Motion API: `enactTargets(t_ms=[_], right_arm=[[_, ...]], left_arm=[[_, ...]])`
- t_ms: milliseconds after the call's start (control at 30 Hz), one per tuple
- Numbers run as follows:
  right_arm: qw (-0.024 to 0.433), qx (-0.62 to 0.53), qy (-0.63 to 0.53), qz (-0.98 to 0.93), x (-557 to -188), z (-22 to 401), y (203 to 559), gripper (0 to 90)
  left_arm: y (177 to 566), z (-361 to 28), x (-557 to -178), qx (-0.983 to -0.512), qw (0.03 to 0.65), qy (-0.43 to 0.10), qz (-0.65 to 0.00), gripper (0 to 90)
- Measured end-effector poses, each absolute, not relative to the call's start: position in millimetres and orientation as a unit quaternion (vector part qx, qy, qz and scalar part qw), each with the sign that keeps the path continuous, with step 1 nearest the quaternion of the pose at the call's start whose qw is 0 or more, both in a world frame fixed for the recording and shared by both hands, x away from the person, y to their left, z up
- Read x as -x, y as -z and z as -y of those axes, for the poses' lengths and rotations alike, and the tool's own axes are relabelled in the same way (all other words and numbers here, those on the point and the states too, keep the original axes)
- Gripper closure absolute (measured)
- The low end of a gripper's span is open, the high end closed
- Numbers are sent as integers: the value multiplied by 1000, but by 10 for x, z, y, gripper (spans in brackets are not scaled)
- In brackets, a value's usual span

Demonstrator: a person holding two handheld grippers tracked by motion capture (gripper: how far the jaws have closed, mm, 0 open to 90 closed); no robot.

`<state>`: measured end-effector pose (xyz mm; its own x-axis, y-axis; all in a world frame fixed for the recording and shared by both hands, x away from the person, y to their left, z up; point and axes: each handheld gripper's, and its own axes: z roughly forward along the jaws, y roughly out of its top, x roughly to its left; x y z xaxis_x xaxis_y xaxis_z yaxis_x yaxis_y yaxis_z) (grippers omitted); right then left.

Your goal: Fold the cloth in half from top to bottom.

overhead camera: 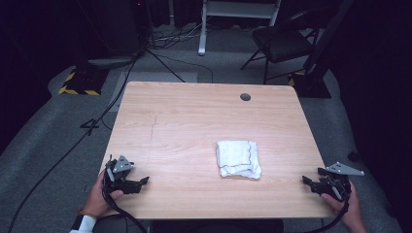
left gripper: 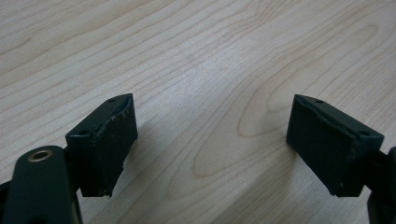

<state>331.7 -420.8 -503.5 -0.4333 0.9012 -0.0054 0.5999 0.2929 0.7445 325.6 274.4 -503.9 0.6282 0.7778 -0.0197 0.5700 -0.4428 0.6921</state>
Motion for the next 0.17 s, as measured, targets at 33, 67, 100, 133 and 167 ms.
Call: enactTargets(t_ms=[33, 67, 100, 133, 167], right_arm=[[219, -485, -344, -774, -3317, 4208, 5035, 211], [219, -485, -344, -774, -3317, 4208, 5035, 211], [219, -486, -343, -773, -3317, 4208, 5034, 211], [219, -486, -344, -773, -3317, 4208, 5035, 211], [220, -486, -343, -773, -3317, 4208, 5035, 211]], left_arm=[[5039, -2745, -3256, -835, 341, -152, -403, 165], [5039, -2744, -3256, -835, 341, -152, -404, 165], [5040, -2743, -3257, -835, 342, -152, -405, 165], [5040, -2743, -3259, -835, 341, -153, -405, 165], [5039, -2744, -3259, -834, 341, -153, -405, 165]])
